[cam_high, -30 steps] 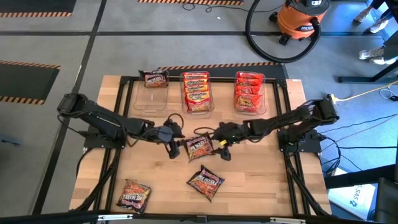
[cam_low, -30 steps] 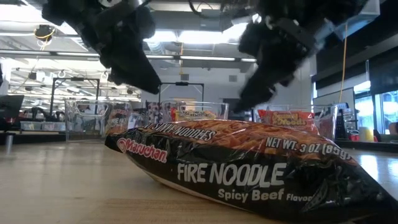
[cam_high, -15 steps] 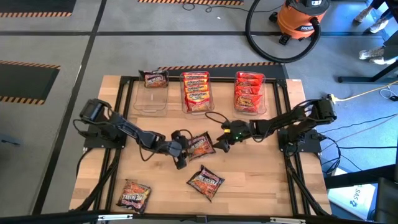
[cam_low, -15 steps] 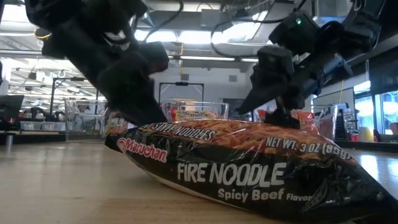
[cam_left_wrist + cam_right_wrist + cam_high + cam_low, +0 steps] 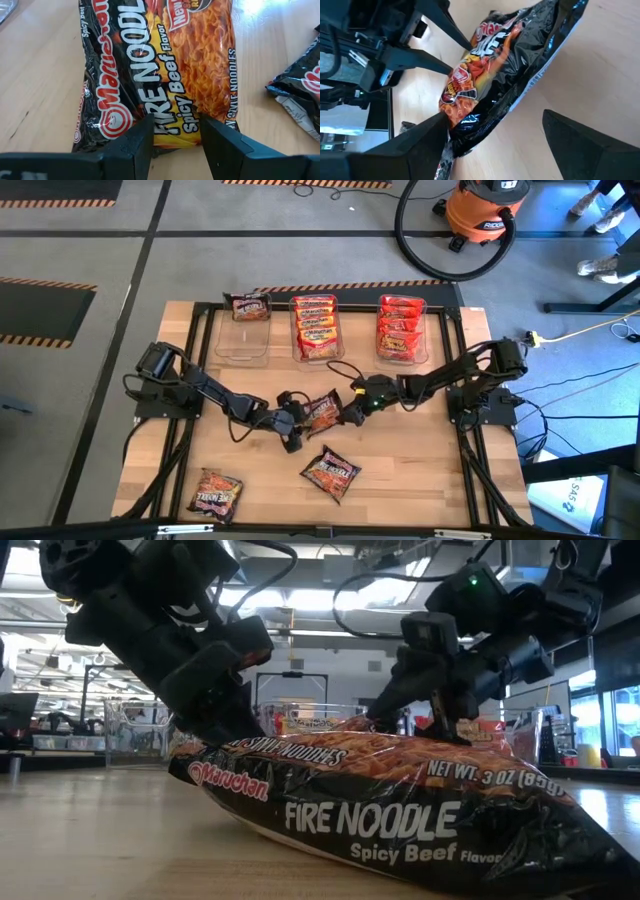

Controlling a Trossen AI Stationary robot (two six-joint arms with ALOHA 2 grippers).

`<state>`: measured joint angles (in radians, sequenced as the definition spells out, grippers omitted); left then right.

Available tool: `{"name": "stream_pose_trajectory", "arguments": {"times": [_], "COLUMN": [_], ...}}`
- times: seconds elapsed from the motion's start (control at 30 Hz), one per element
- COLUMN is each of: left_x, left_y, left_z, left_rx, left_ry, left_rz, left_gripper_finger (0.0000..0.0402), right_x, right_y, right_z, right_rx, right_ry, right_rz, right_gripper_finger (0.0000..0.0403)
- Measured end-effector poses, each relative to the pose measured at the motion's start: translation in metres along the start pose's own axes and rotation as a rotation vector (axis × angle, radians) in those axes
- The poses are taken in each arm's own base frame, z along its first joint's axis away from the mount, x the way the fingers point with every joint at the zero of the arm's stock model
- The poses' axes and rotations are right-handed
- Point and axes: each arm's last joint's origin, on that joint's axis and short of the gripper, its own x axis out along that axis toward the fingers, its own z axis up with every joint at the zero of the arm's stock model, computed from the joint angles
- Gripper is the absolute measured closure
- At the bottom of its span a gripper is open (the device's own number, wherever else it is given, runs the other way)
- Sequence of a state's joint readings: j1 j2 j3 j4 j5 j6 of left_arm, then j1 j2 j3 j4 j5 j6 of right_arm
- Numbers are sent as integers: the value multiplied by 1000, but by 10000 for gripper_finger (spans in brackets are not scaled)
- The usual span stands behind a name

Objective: Sort Maruchan noodles
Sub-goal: Put the top right black noodle pack into the left transparent bin

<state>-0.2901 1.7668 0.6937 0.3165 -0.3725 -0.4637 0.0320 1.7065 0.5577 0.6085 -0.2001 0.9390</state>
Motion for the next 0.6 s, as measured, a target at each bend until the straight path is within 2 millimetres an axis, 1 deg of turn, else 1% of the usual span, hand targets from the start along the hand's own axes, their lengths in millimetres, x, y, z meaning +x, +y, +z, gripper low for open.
{"name": "stream_pose_trajectory", "arguments": {"times": [0.2,0.43,0.6], "left_x": [0,0,0], "left_y": [0,0,1], "left_z": [0,1,0], "left_rx": [1,10,26], "left_ry": [-4,-11,-11], "left_rz": [5,4,10], "left_gripper_finger": [250,250,250], "right_x": [4,19,29], "right_y": [1,1,7], "right_z": [2,4,12], "right_rx": [19,26,14], "right_ry": [0,-1,-47], "right_rz": [4,50,91], "right_gripper_finger": [95,95,95]}}
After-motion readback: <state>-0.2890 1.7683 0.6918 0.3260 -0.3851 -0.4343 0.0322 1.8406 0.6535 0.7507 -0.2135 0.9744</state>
